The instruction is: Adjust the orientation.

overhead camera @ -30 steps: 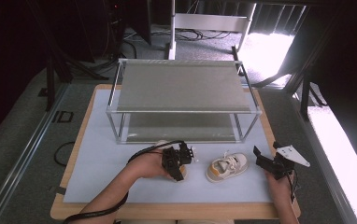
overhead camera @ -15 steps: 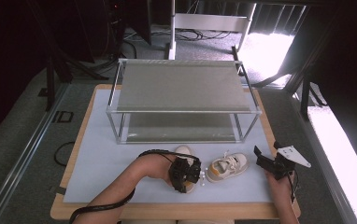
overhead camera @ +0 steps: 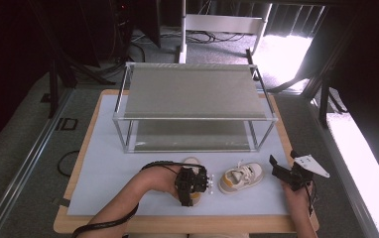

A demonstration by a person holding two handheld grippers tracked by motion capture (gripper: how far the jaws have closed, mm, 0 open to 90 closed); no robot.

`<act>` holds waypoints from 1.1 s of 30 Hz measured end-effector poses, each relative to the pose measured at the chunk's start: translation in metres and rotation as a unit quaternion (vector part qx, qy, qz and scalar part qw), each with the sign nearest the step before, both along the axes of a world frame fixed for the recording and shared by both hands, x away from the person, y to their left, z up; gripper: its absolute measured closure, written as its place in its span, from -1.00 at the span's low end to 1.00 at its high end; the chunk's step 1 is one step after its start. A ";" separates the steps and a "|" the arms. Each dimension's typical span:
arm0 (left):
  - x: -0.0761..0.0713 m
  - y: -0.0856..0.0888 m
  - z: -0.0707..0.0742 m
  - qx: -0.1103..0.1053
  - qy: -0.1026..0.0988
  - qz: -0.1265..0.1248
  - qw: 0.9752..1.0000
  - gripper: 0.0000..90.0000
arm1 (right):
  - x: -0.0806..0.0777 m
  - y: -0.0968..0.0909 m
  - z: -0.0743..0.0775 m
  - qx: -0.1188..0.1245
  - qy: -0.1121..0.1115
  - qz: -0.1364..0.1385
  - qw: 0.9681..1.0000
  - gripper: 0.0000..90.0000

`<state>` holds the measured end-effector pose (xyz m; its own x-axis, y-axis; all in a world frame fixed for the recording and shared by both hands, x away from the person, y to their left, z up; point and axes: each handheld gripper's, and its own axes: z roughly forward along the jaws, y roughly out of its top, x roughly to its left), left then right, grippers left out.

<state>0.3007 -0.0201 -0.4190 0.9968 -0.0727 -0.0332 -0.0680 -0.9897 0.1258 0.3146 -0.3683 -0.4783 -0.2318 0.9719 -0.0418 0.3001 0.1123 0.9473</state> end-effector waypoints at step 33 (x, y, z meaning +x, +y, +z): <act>-0.002 0.003 0.003 -0.015 0.022 0.037 0.999 -0.27 | -0.013 0.009 0.056 0.012 0.138 0.058 0.989 -0.50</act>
<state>0.2988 -0.0172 -0.4163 0.9971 -0.0008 -0.0764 0.0113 -0.9875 0.1574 0.3015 -0.3592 -0.4224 -0.3416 0.9379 0.0610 0.5333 0.1400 0.8343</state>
